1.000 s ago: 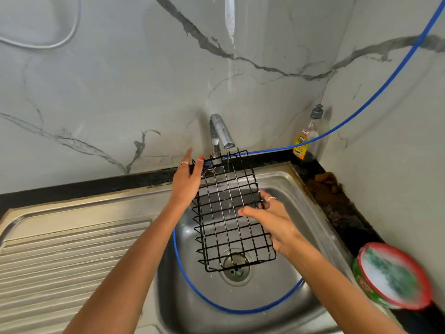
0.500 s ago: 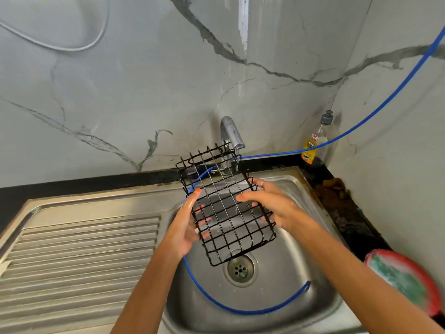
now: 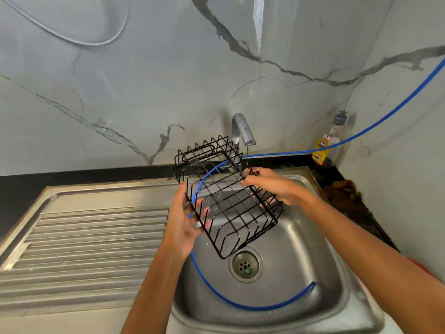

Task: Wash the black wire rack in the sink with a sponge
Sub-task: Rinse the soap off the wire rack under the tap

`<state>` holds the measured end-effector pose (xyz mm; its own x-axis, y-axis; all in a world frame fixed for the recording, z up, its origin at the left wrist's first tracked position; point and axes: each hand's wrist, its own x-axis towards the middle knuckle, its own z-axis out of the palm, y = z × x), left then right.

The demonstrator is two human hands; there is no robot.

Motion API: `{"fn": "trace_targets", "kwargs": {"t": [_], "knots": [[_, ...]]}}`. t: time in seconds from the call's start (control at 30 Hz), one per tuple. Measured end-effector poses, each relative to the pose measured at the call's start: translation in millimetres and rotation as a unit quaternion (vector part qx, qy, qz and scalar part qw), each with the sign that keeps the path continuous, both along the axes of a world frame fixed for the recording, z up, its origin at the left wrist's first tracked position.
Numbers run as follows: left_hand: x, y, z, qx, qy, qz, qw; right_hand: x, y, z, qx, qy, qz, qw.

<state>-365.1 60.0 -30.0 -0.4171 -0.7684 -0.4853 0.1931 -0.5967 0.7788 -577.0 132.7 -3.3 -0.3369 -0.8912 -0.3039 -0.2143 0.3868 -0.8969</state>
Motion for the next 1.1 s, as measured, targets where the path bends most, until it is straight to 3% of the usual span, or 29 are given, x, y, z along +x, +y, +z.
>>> {"fn": "trace_targets", "kwargs": {"t": [0.13,0.27,0.4,0.73,1.1], "knots": [[0.5,-0.4,11.3,-0.029,0.043,0.003,0.999,-6.9,7.0,-25.8,0.007,-0.116,-0.037,0.993],[-8.3,0.8,26.2,-0.029,0.073,-0.017,0.997,-12.6,14.7,-59.2,-0.001,-0.265,-0.064,0.962],[-22.5,2.0,31.3,-0.03,0.088,-0.042,0.995,-13.4,27.2,-75.8,-0.025,-0.359,-0.082,0.929],[-63.2,6.8,36.6,0.013,0.102,-0.063,0.993,-29.3,56.1,-85.8,-0.053,-0.377,-0.146,0.913],[-71.5,26.2,24.1,0.011,0.14,-0.061,0.988,-20.2,52.1,-103.1,0.015,-0.361,-0.14,0.922]]}}
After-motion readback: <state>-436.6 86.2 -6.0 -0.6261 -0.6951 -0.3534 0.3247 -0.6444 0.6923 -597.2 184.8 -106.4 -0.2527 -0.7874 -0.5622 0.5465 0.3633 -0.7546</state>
